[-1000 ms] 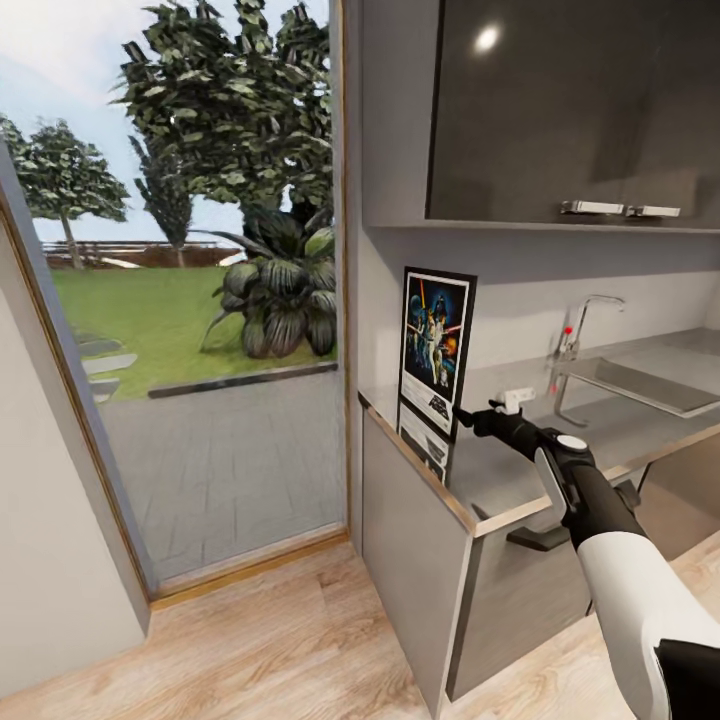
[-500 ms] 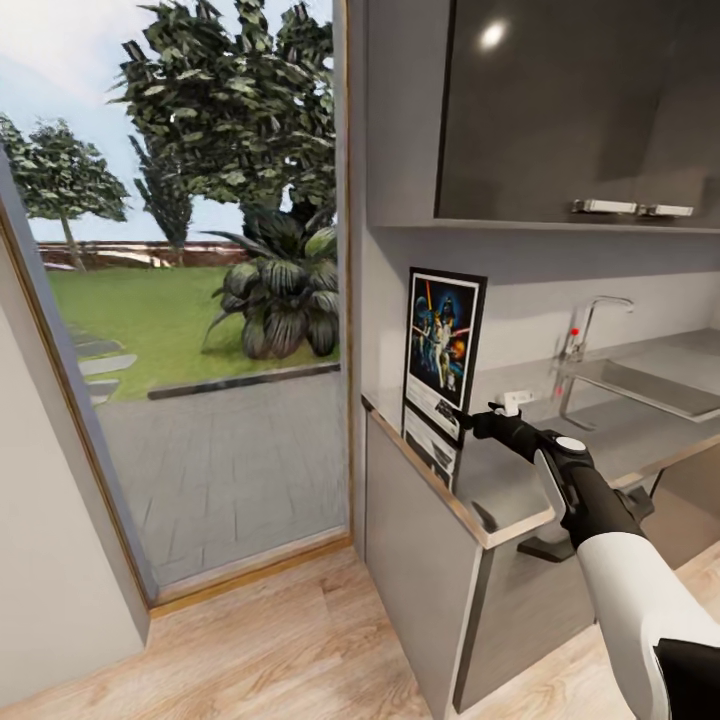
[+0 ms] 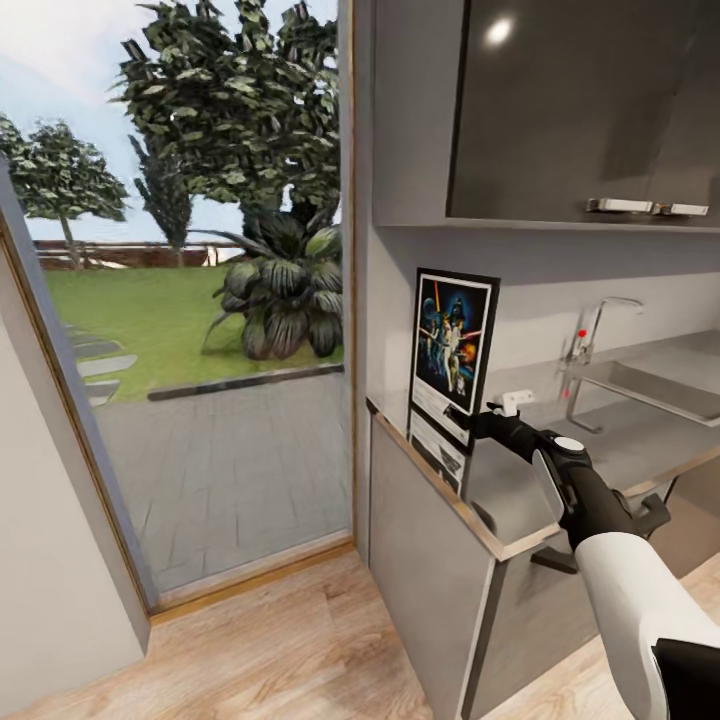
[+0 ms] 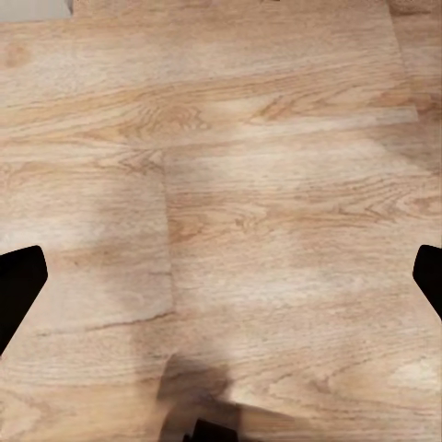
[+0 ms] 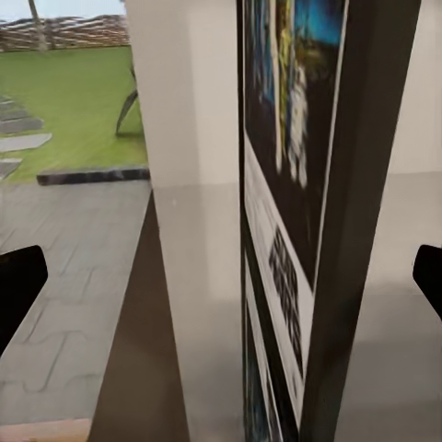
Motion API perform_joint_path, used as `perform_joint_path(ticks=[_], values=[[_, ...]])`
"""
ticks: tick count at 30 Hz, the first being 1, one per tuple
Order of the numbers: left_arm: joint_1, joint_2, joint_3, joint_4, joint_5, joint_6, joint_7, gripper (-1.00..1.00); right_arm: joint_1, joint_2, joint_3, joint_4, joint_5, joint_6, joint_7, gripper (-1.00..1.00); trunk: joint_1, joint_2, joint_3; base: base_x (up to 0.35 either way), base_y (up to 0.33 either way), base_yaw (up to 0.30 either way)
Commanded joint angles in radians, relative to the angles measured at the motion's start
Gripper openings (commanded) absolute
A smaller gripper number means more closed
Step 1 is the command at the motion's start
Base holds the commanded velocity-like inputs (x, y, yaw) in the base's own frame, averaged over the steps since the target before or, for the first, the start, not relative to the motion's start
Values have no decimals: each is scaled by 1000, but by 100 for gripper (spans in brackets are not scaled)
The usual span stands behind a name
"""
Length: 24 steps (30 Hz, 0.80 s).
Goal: Pick up the poster from the kitchen countertop and hang it on one of the wall nails in the kitchen.
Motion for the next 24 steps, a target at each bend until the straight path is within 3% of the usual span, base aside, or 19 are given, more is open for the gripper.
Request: perform_joint_path(ticks=[1,24], values=[[0,-1,2,-1,-1,-1,0,100,-1,1,-3,-1,0,7,6,100,0,-1,-1,53,39,0],[0,-1,4,-1,-2,-1,0,100,-1,1,-3,-3,-5,6,6,100,0,-1,-1,5,-21,0]])
